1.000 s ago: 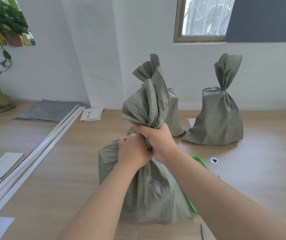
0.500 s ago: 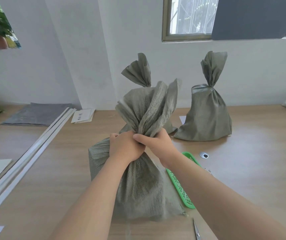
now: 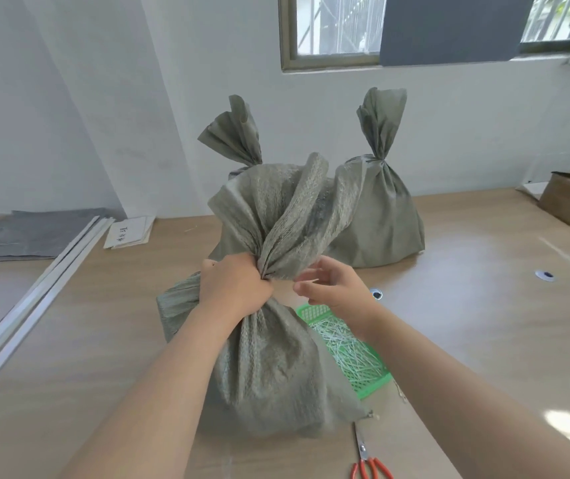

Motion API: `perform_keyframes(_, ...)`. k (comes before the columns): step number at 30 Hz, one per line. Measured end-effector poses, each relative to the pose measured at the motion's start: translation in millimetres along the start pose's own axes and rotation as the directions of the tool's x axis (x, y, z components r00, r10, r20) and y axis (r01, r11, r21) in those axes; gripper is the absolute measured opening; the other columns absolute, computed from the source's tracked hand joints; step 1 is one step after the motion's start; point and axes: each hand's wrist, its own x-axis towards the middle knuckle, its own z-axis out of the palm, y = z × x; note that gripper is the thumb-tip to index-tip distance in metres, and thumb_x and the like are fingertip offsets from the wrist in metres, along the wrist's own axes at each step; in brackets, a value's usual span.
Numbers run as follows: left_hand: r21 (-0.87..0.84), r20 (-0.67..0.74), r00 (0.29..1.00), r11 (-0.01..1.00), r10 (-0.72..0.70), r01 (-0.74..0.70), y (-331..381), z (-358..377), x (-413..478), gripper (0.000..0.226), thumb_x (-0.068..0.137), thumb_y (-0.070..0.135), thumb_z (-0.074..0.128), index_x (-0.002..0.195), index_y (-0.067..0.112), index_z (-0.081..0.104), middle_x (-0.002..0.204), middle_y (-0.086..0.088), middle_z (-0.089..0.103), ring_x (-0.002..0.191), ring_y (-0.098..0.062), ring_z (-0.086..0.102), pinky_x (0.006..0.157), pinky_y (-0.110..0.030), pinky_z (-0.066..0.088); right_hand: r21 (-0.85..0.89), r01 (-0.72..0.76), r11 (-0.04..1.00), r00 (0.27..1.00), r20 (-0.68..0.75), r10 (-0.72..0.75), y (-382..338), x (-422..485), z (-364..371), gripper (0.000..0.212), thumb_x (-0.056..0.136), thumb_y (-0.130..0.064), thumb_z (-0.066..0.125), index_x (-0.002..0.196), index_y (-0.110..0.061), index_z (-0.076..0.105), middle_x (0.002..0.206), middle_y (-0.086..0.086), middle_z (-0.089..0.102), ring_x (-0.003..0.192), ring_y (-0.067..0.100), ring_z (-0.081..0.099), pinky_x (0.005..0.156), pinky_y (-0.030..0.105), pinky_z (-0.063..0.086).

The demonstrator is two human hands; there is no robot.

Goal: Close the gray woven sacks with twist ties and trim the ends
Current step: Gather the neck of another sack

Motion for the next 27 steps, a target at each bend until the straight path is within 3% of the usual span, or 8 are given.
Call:
perform_keyframes(3, 0.021, 0.012, 1.0, 1.0, 0.0, 0.0, 10, 7, 3, 0.021, 0.087, 0.042, 0.051, 0.081, 0.024, 0.06, 0.074, 0.009, 0.06, 0.076, -0.022, 0.053, 0.084, -0.038, 0.032, -0.054, -0.043, 0.998, 0.998, -0.047, 0.04, 19, -4, -24, 0.029, 0.08, -0.017, 0.08, 0.107, -0.021, 0.069, 0.107, 0.008, 0.074, 0.086, 0.015, 0.068, 0.078, 0.034, 0.053)
perform_keyframes(6, 0.043, 0.046, 0.999, 0.999, -0.008, 0.006, 16, 4, 7, 0.02, 0.089, 0.043, 0.049, 0.086, 0.026, 0.06, 0.077, 0.008, 0.061, 0.079, -0.022, 0.055, 0.082, -0.038, 0.027, -0.081, -0.116, 0.99, 0.986, -0.133, 0.105, 40, -8, -49, 0.028, 0.085, -0.015, 0.077, 0.111, -0.018, 0.068, 0.1, 0.003, 0.076, 0.084, 0.016, 0.069, 0.076, 0.032, 0.054)
perform_keyframes(9, 0.049, 0.054, 0.998, 0.998, -0.042, 0.039, 15, 4, 9, 0.023, 0.09, 0.044, 0.049, 0.092, 0.024, 0.06, 0.079, 0.006, 0.063, 0.078, -0.022, 0.054, 0.083, -0.038, 0.024, -0.059, -0.189, 0.98, 0.952, -0.256, 0.168, 65, -12, -80, 0.021, 0.088, -0.011, 0.073, 0.109, -0.014, 0.068, 0.096, 0.007, 0.075, 0.078, 0.016, 0.067, 0.069, 0.028, 0.052)
perform_keyframes(13, 0.064, 0.041, 0.996, 0.995, -0.073, 0.071, 9, 6, 11, 0.026, 0.09, 0.045, 0.049, 0.086, 0.024, 0.064, 0.073, 0.006, 0.06, 0.077, -0.024, 0.053, 0.083, -0.037, 0.027, -0.063, -0.295, 0.953, 0.89, -0.38, 0.25, 107, -19, -118, 0.015, 0.088, -0.006, 0.07, 0.101, -0.012, 0.068, 0.097, 0.014, 0.073, 0.07, 0.017, 0.064, 0.067, 0.032, 0.051)
perform_keyframes(18, 0.038, 0.047, 0.995, 0.995, -0.093, 0.091, 8, 9, 16, 0.028, 0.091, 0.049, 0.053, 0.091, 0.025, 0.067, 0.073, 0.008, 0.056, 0.079, -0.024, 0.05, 0.087, -0.037, 0.034, -0.093, -0.448, 0.889, 0.802, -0.481, 0.354, 163, -30, -149, 0.015, 0.084, -0.009, 0.069, 0.098, -0.015, 0.069, 0.092, 0.013, 0.072, 0.073, 0.021, 0.063, 0.068, 0.035, 0.05)
perform_keyframes(22, 0.011, 0.072, 0.989, 0.992, -0.128, 0.127, 16, 3, 18, 0.036, 0.093, 0.05, 0.054, 0.106, 0.019, 0.067, 0.099, -0.006, 0.07, 0.099, -0.033, 0.062, 0.093, -0.04, 0.042, -0.18, -0.571, 0.801, 0.742, -0.532, 0.409, 202, -39, -165, 0.02, 0.08, -0.012, 0.069, 0.099, -0.017, 0.068, 0.086, 0.005, 0.071, 0.081, 0.027, 0.067, 0.071, 0.038, 0.054)
perform_keyframes(27, -0.001, 0.109, 0.983, 0.989, -0.146, 0.147, 28, -3, 18, 0.022, 0.095, 0.041, 0.059, 0.092, 0.019, 0.058, 0.109, -0.017, 0.07, 0.106, -0.038, 0.061, 0.096, -0.04, 0.043, -0.328, -0.669, 0.666, 0.712, -0.541, 0.448, 233, -51, -166, 0.025, 0.08, -0.014, 0.068, 0.105, -0.014, 0.066, 0.087, 0.0, 0.068, 0.077, 0.02, 0.062, 0.068, 0.027, 0.046)
